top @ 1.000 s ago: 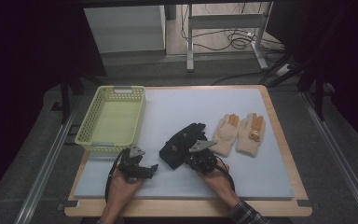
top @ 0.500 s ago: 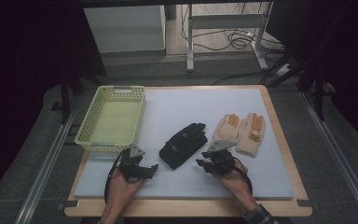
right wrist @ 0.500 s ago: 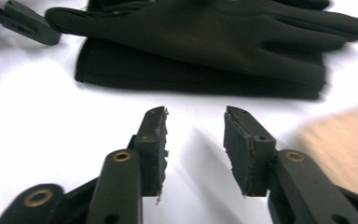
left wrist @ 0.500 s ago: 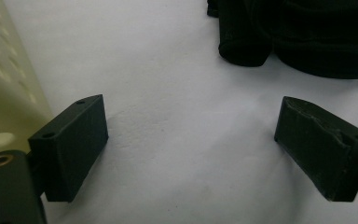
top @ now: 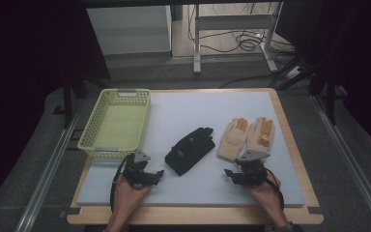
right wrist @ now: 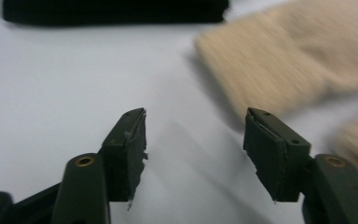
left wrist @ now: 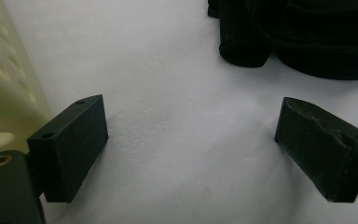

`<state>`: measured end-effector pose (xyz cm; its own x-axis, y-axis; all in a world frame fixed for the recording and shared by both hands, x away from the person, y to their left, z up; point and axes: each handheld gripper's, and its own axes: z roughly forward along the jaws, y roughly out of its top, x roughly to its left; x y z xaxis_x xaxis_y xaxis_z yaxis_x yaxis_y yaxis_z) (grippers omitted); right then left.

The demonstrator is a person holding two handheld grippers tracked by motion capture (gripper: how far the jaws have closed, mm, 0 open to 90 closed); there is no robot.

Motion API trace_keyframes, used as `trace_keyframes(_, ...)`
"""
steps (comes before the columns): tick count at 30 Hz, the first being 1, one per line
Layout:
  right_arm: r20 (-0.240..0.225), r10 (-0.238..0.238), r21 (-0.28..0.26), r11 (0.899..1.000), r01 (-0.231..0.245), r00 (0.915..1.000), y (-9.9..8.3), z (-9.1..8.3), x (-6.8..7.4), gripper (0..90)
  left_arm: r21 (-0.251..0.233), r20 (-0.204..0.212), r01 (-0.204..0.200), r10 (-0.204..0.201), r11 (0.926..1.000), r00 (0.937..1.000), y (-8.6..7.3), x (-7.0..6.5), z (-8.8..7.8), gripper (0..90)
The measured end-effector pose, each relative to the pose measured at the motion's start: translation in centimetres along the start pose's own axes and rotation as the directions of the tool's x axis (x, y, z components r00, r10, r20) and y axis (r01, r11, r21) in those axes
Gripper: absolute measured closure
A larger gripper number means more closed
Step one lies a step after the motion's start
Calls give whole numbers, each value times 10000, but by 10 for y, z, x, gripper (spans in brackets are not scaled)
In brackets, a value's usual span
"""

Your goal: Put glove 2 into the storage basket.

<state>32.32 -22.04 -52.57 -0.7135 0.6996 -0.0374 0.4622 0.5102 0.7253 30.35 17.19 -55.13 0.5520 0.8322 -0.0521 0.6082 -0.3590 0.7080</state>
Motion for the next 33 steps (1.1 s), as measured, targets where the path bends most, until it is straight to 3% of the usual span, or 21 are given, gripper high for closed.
trace_keyframes(3, 287, 61, 76, 10000, -63, 9996, -7, -2, -6, 323, -10, 3, 6, -6, 10000, 10000, 0, 0, 0, 96)
trace_keyframes(6, 107, 281, -168, 9995, -279, 9995, -11, -3, -9, 301, -2, 11, 3, -3, 10000, 10000, 0, 0, 0, 96)
trace_keyframes(10, 184, 124, -74, 9999, -123, 9998, -11, -2, -8, 285, 22, 41, -27, 27, 10000, 10000, 0, 0, 0, 91)
trace_keyframes(17, 217, 131, -101, 9999, -129, 9997, -12, -2, -8, 280, 173, 355, -426, 420, 9989, 9985, 1, 1, -1, 59)
trace_keyframes(19, 222, 130, -103, 9999, -127, 9997, -12, -2, -8, 279, 318, 549, -629, 611, 9975, 9966, 2, 0, -3, 51)
trace_keyframes(27, 239, 130, -107, 9999, -128, 9996, -12, -2, -8, 275, 73, 1254, -1107, 1089, 9938, 9861, 18, -10, -14, 0)
trace_keyframes(33, 254, 133, -111, 9999, -131, 9996, -12, -2, -8, 273, -191, 1686, -1169, 1184, 9930, 9785, 44, -15, -17, 0)
